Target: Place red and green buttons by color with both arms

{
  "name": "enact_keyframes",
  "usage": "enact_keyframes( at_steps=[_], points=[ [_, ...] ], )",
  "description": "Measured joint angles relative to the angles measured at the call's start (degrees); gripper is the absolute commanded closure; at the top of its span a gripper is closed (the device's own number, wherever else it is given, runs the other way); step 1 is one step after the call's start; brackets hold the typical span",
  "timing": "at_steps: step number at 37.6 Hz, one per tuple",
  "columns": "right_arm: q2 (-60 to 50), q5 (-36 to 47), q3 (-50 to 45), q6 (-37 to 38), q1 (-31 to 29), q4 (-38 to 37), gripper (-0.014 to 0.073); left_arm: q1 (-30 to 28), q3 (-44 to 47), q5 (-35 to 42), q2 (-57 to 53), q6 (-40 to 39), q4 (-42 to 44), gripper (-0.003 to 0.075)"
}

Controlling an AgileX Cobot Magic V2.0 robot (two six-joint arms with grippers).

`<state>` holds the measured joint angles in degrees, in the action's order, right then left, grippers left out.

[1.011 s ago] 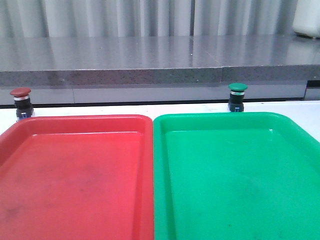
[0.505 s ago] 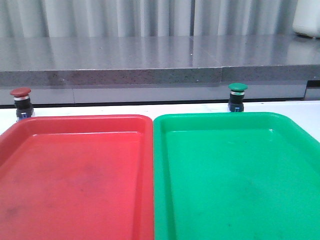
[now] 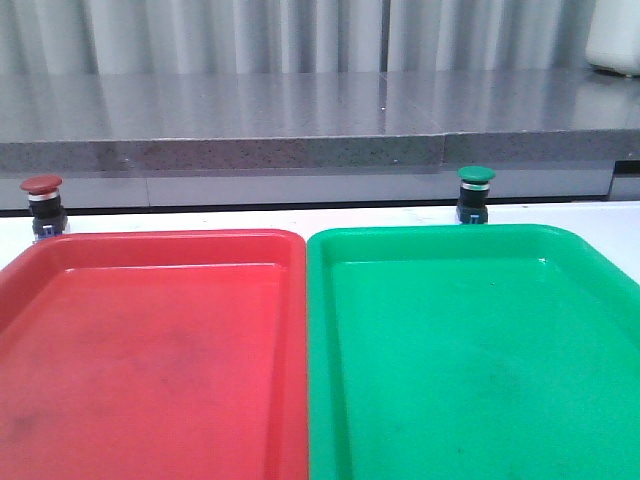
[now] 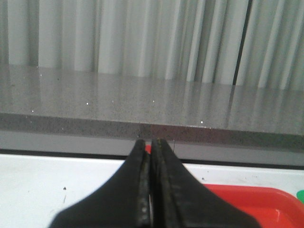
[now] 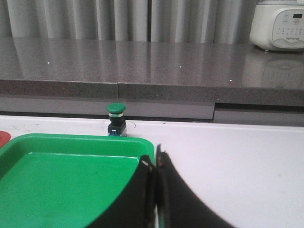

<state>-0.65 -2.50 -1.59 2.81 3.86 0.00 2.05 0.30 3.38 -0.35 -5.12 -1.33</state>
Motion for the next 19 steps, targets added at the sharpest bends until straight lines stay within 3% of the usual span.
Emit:
enact_keyframes(
  at_steps=[7, 19],
  points=[
    [0.00, -3.17, 5.50, 0.00, 0.00, 0.00, 0.0662, 0.00, -4.14, -1.21, 0.00, 0.00, 0.00, 0.0740],
    [6.34, -20.34, 28.98, 0.00, 0.00, -2.75, 0.0662, 0.00, -30.13, -16.21, 3.87, 0.00, 0.22, 0.0740]
  ],
)
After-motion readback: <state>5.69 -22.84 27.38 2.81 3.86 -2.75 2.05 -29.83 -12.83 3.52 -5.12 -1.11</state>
